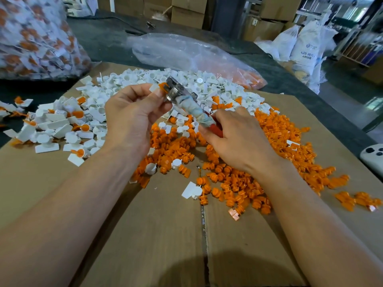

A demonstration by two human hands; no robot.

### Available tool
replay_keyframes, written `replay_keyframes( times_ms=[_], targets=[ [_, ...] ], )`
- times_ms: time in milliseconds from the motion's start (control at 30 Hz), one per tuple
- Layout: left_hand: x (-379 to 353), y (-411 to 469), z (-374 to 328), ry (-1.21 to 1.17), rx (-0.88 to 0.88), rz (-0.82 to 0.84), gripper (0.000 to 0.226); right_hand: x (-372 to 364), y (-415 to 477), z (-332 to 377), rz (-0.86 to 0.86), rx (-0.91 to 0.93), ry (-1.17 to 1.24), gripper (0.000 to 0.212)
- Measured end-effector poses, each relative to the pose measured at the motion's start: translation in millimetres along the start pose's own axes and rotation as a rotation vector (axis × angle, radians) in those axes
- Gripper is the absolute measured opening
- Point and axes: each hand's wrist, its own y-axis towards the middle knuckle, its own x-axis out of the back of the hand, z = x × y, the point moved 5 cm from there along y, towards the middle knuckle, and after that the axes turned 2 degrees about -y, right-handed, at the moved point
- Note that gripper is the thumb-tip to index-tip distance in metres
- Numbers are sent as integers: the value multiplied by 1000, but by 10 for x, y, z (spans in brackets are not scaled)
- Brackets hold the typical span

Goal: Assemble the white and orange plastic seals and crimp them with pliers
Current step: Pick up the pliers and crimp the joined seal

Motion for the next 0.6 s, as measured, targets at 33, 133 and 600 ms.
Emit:
replay_keyframes(
  times_ms=[33, 133, 600],
  targets=[
    [1, -1, 2, -1, 1, -4, 22, 8, 1, 0, -7, 8, -16, 36],
    [4, -4, 6, 11, 2, -7, 22, 2, -8, 15, 11, 18, 20, 35],
    [47, 7, 16, 21, 28, -63, 25, -110, -47, 106, 146, 21, 196, 28]
  ],
)
